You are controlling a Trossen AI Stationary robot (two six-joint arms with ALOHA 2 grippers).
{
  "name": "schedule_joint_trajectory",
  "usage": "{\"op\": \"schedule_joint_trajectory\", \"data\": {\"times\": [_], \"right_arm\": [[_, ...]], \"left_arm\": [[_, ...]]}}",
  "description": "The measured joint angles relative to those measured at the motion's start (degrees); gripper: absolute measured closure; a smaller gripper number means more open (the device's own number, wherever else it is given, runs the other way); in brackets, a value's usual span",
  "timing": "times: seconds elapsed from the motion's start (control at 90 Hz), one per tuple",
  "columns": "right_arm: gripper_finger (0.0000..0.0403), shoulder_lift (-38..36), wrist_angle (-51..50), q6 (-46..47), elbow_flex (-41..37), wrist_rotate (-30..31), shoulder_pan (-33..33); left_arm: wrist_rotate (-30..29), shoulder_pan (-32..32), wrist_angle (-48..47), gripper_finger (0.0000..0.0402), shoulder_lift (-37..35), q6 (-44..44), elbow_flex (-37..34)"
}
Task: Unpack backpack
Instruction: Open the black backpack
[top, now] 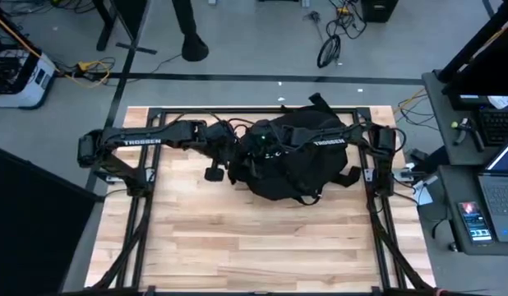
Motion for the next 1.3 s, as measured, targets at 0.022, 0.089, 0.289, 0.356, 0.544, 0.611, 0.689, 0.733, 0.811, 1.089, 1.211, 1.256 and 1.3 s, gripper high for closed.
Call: {"op": "schedule_joint_trajectory", "data": {"times": [0.022,0.089,0.289,0.356,0.544,0.611,0.689,0.733,0.811,1.089,1.211,1.256,1.3], "right_arm": [[0.0248,0.0,0.1,0.0,0.0,0.0,0.1],[0.0248,0.0,0.7,0.0,0.0,0.1,0.3],[0.0248,0.1,2.9,1.2,0.0,-4.6,0.5],[0.0248,0.1,3.8,2.3,0.0,-6.5,0.2],[0.0248,1.5,5.1,2.0,0.0,-3.8,0.3],[0.0248,2.6,7.4,3.5,0.0,-3.5,0.3],[0.0248,3.5,10.0,4.5,0.0,-3.4,0.3],[0.0249,3.6,10.6,4.7,0.0,-3.2,0.4],[0.0260,3.6,11.2,4.4,0.0,-2.9,0.4],[0.0391,3.3,7.4,0.8,0.1,-3.1,-0.2],[0.0401,2.2,5.7,0.0,0.1,-2.9,-0.2],[0.0401,1.7,5.1,-0.2,0.1,-2.8,-0.2],[0.0402,0.9,4.2,-0.5,0.1,-2.6,-0.3]], "left_arm": [[0.0,0.0,0.1,0.0401,0.0,0.0,-0.1],[0.0,0.0,0.1,0.0401,0.0,-0.1,-0.3],[0.0,0.0,-0.5,0.0401,0.0,-0.3,-0.3],[0.0,0.0,-0.6,0.0401,0.0,-0.5,-0.3],[0.0,0.0,-0.9,0.0401,0.0,-0.6,0.0],[0.0,0.0,-1.1,0.0401,0.0,-0.6,0.2],[0.0,0.0,-1.1,0.0401,0.0,-0.6,0.2],[0.0,0.0,-1.2,0.0401,0.0,-0.5,0.3],[0.0,0.0,-0.9,0.0401,0.0,-0.5,0.3],[-0.1,0.0,-1.0,0.0401,0.0,-0.6,0.3],[-0.1,0.0,-1.9,0.0401,0.0,-0.8,0.4],[-0.7,0.0,-2.2,0.0401,0.0,-2.4,0.4],[-1.7,0.0,-2.3,0.0401,0.0,-5.6,0.4]]}}
